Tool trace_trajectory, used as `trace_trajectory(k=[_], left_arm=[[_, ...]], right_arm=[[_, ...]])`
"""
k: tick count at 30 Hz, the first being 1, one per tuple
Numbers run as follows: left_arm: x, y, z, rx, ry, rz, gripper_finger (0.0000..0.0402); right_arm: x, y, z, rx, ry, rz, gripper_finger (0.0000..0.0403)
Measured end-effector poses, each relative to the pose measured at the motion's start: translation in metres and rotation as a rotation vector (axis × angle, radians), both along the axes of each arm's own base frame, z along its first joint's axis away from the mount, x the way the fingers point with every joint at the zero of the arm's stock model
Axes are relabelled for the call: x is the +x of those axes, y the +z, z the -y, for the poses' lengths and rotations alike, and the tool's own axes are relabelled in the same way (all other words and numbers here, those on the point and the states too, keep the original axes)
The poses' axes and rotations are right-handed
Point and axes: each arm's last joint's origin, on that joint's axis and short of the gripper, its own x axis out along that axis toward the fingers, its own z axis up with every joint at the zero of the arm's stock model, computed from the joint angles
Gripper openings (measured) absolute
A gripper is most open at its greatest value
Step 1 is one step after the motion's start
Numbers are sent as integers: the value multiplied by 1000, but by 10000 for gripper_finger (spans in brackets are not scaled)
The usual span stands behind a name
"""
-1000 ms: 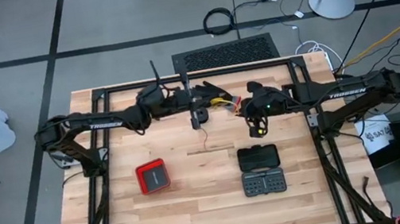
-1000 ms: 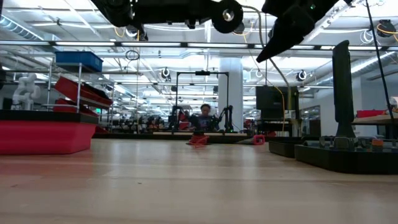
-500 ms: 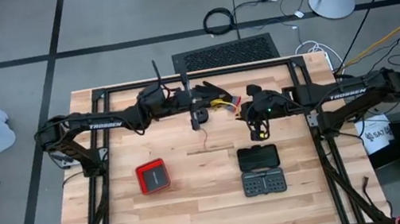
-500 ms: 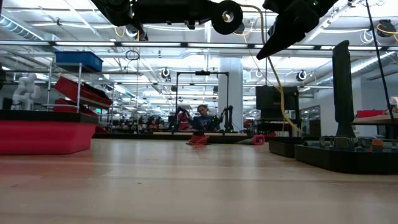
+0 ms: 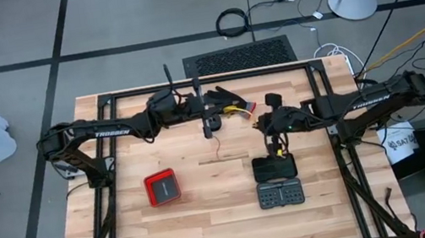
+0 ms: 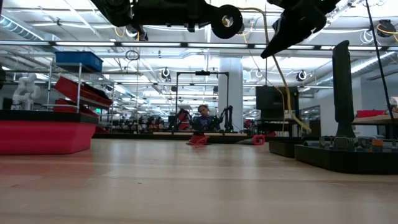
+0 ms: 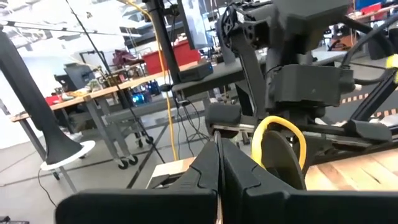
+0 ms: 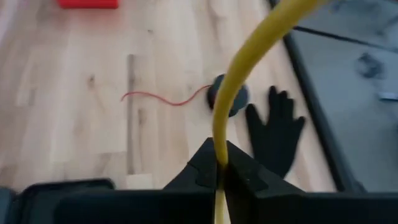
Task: Coil cords
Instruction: Coil the yellow wire onto the spool
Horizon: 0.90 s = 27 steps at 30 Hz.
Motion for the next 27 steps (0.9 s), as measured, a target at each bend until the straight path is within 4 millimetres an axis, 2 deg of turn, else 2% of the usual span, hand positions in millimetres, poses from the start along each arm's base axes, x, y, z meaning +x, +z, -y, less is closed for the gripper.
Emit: trace_trajectory(k=[5,9,14,19,23,27], left_arm=[[0,5,1,-28,-28,57,4],[1,7,1,-70,-66,106,5],[3,9,4,-86,-83,160,5],[7,3,6,-94,-3,230,5],[12,-3,2,-109,85,248,6],[13,-5,1,-107,87,273,6]], right_arm=[[9,0,5,-87,-136,62,2],[22,0,17,-101,-213,137,1],[44,-11,34,-92,-281,200,1],[63,-15,38,-87,-308,318,1],[67,-22,37,-76,-319,314,0],[66,-24,38,-67,-349,304,0]])
